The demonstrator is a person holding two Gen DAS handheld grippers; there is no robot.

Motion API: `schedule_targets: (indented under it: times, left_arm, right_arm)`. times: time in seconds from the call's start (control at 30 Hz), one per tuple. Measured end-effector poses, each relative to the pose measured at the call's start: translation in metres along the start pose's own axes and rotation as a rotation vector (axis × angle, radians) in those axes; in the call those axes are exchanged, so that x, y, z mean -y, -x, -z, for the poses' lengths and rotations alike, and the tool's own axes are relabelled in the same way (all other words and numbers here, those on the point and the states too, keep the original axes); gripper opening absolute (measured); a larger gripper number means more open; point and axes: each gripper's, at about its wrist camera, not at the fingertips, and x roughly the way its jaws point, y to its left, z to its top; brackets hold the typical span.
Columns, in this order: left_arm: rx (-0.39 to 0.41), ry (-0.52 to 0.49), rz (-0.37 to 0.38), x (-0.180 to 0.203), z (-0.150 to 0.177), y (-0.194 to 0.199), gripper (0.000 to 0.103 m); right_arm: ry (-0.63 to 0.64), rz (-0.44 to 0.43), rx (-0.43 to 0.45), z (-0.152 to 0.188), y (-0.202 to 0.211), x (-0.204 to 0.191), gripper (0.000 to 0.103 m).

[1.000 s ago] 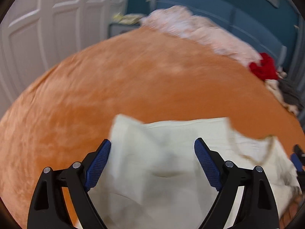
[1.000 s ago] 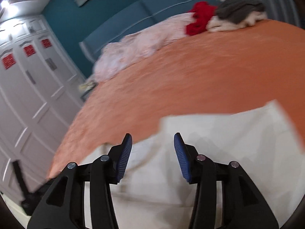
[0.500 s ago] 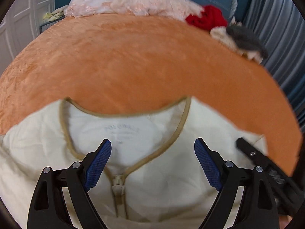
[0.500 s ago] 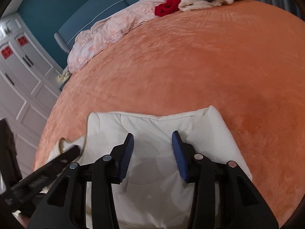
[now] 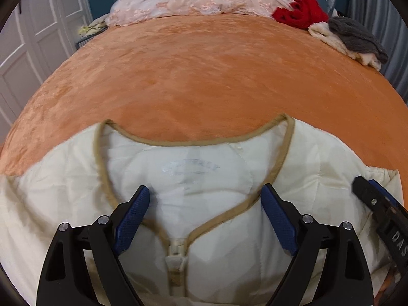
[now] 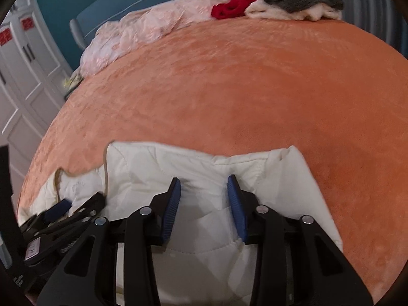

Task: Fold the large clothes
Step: 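Grasp the jacket body with the right tool and fold it over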

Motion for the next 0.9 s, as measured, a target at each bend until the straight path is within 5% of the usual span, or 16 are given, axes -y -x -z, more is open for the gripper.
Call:
schedule_targets:
  times: [0.13,0.27,0.33,0.5,0.9]
  left_arm:
    - [0.094,0.059,0.008,-0.05,0.0,0.038,0.078]
    - [0.067,0.043,-0.019,-0.102,0.006,0.048,0.078]
    - [0.033,0.038,-0.017,-0.112,0.01,0.042,0.077]
    - [-0.001,-0.013,-0.043,-0.108,0.029,0.018,0.076]
    - [0.071,0.003,-0.084,-0.106,0.036,0.006,0.085]
  right_arm:
    - [-0.03,-0.057,0.14,-0.003,0.048,-0.001,0.037]
    - [0.189,-0.19,0.025,0.006,0.051,-0.06,0.031]
    - [0.304,-0.207,-0.055,0.019,0.037,-0.093,0.014]
    - [0.449,-0.14,-0.17,0.054,-0.004,-0.128,0.003]
    - [0.396,-0.127,-0.103,0.06,-0.014,-0.123,0.0]
